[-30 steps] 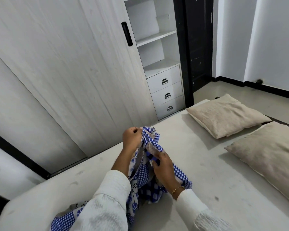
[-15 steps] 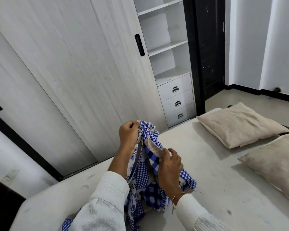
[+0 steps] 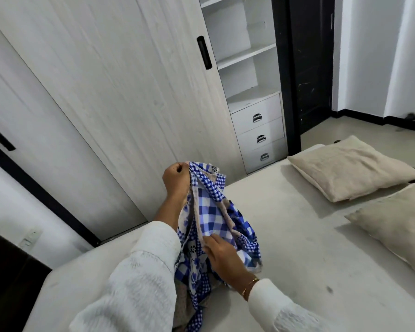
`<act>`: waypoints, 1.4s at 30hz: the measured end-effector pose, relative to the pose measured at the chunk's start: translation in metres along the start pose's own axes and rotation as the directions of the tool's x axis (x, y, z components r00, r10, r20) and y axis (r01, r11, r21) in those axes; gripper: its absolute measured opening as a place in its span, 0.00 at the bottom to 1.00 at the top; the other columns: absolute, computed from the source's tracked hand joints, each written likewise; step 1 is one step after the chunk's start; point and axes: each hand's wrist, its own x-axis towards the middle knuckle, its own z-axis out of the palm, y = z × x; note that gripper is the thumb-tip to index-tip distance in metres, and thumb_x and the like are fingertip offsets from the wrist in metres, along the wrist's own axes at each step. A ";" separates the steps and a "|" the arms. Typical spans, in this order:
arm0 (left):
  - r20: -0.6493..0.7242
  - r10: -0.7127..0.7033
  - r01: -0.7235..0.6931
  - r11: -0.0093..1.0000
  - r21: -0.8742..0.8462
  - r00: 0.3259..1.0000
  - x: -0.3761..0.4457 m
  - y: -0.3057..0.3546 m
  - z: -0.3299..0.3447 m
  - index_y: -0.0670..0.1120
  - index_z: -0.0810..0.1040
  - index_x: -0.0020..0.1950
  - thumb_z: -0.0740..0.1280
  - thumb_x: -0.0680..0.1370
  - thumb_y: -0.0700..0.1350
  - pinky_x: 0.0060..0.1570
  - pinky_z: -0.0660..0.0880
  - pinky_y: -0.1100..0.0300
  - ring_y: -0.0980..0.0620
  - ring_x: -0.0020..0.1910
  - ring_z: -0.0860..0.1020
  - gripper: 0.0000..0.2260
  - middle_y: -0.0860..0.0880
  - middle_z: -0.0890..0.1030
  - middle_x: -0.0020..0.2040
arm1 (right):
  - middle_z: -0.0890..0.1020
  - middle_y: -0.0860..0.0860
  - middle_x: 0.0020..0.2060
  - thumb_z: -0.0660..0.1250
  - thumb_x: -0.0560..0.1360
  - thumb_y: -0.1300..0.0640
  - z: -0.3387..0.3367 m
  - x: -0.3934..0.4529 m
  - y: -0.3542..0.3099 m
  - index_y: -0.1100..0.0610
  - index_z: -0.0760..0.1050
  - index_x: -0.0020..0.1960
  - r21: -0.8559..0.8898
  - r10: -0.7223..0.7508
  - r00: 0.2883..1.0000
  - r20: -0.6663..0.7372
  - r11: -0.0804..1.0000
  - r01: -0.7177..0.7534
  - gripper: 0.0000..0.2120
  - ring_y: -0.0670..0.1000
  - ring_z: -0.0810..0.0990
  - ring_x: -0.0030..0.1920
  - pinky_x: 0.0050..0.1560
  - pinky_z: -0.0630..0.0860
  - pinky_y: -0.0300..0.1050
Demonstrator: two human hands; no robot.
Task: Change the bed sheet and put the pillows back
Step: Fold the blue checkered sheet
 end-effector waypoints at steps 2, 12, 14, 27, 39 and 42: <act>-0.020 0.003 -0.003 1.000 -0.011 1.000 0.004 -0.001 -0.002 0.39 0.79 0.41 0.63 0.77 0.40 0.38 0.70 0.58 0.52 0.34 0.72 0.08 0.45 0.78 0.37 | 0.79 0.58 0.36 0.58 0.76 0.59 -0.001 -0.002 -0.001 0.59 0.70 0.47 0.022 0.082 0.986 0.148 0.996 -0.086 0.05 0.58 0.77 0.34 0.32 0.66 0.43; -0.141 -0.090 0.061 0.979 -0.193 0.986 0.020 0.007 -0.017 0.41 0.76 0.36 0.62 0.76 0.37 0.37 0.73 0.57 0.50 0.36 0.73 0.09 0.48 0.76 0.33 | 0.79 0.60 0.52 0.58 0.76 0.51 -0.032 -0.059 0.049 0.63 0.75 0.53 -0.300 0.444 0.309 0.841 0.858 -0.417 0.17 0.55 0.76 0.50 0.50 0.70 0.43; -0.142 -0.089 0.056 0.975 -0.217 0.986 0.021 0.008 -0.016 0.44 0.74 0.32 0.62 0.76 0.38 0.36 0.72 0.57 0.50 0.35 0.71 0.12 0.48 0.75 0.33 | 0.76 0.57 0.61 0.58 0.77 0.57 -0.040 -0.063 0.053 0.60 0.73 0.62 -0.374 0.494 0.247 0.833 0.833 -0.407 0.15 0.57 0.74 0.60 0.60 0.69 0.47; -0.221 -0.053 0.020 0.989 -0.150 0.974 0.034 -0.001 -0.027 0.47 0.72 0.29 0.62 0.75 0.39 0.34 0.71 0.57 0.51 0.33 0.70 0.14 0.49 0.74 0.32 | 0.77 0.60 0.59 0.54 0.81 0.55 -0.055 -0.081 0.078 0.57 0.73 0.58 -0.341 0.794 0.308 0.524 0.527 -0.778 0.13 0.59 0.76 0.61 0.42 0.71 0.39; -0.373 -0.056 0.061 0.998 0.001 0.926 0.039 -0.010 -0.026 0.35 0.79 0.44 0.59 0.76 0.39 0.43 0.76 0.51 0.48 0.37 0.73 0.11 0.39 0.81 0.42 | 0.75 0.66 0.49 0.64 0.70 0.71 -0.088 -0.098 0.105 0.62 0.76 0.60 0.030 0.846 0.440 -0.301 0.469 -0.882 0.19 0.66 0.76 0.46 0.43 0.71 0.51; -0.393 -0.066 0.087 0.996 0.036 0.917 0.044 -0.011 -0.031 0.37 0.80 0.46 0.58 0.76 0.41 0.46 0.76 0.52 0.41 0.45 0.80 0.12 0.39 0.82 0.47 | 0.73 0.63 0.50 0.65 0.70 0.69 -0.096 -0.103 0.103 0.64 0.77 0.49 -0.115 0.703 0.586 -0.403 0.596 -0.795 0.08 0.64 0.77 0.35 0.33 0.68 0.45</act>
